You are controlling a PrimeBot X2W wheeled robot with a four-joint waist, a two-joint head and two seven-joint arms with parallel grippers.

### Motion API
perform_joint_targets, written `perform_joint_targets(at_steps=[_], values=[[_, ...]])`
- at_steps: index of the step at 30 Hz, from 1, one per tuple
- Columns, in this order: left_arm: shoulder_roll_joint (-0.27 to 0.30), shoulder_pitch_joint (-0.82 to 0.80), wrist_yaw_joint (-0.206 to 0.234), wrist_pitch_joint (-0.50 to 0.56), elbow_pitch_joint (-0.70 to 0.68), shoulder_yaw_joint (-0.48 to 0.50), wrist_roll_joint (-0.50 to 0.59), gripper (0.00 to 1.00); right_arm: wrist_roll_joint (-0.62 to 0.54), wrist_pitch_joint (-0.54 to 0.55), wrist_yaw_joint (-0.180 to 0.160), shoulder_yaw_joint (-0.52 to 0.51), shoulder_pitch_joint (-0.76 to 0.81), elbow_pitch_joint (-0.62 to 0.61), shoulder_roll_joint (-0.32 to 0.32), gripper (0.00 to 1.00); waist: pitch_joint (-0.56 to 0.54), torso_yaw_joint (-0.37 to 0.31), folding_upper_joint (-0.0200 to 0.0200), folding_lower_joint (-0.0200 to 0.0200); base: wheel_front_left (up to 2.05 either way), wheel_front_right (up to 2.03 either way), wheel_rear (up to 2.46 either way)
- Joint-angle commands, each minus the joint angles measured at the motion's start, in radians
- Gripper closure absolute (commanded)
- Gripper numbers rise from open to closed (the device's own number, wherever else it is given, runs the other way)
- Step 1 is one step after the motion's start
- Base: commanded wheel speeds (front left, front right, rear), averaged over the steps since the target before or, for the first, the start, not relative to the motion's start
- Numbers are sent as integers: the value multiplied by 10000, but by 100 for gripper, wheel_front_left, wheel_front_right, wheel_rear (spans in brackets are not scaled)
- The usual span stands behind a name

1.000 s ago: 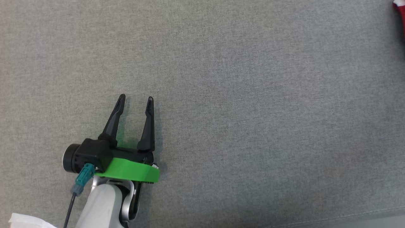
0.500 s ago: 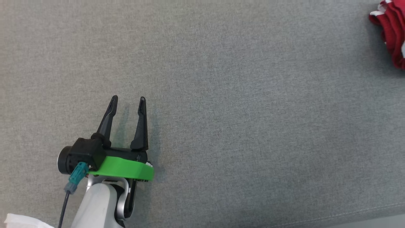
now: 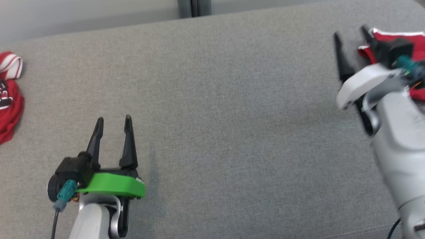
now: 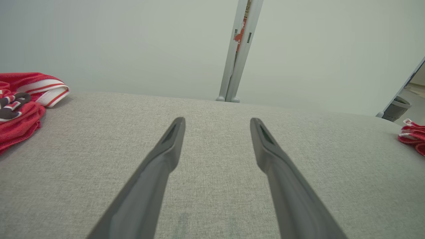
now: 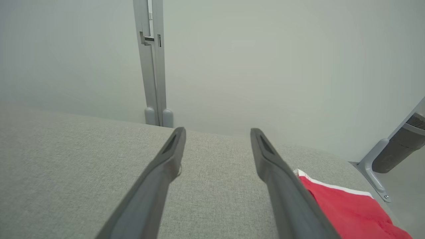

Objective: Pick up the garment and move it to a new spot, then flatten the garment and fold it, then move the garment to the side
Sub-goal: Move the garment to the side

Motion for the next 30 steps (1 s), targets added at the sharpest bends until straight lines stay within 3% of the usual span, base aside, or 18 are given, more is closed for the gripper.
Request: perform_joint_targets(at_steps=[1, 8, 11, 14, 20, 30], values=[[6, 250, -7, -3, 67, 117, -62, 0, -133, -36, -16, -85, 571, -236, 263, 0, -773, 38, 0, 0, 0, 0, 0], [-65, 1113, -34, -4, 255, 408, -159, 0, -950, -35, -16, -1306, 3213, -2075, 1565, 0, -1523, 247, 0, 0, 0, 0, 0], [-84, 1508, -36, -4, 251, 442, -280, 0, -1215, -27, -16, -1759, 4339, -2734, 1844, 0, -1784, 351, 0, 0, 0, 0, 0], [-91, 1860, -15, -4, 165, 391, -424, 0, -1254, -28, -16, -1975, 5317, -3305, 1963, 0, -1981, 430, 0, 0, 0, 0, 0], [-91, 2581, 229, -2, -127, 180, -677, 0, -167, -28, -16, -1614, 6874, -4362, 1970, 0, -2305, 458, 0, 0, 0, 0, 0], [-93, 3018, 540, -4, -406, -47, -869, 0, -296, -29, -16, -1686, 7566, -4962, 1976, 0, -2376, 357, 0, 0, 0, 0, 0]])
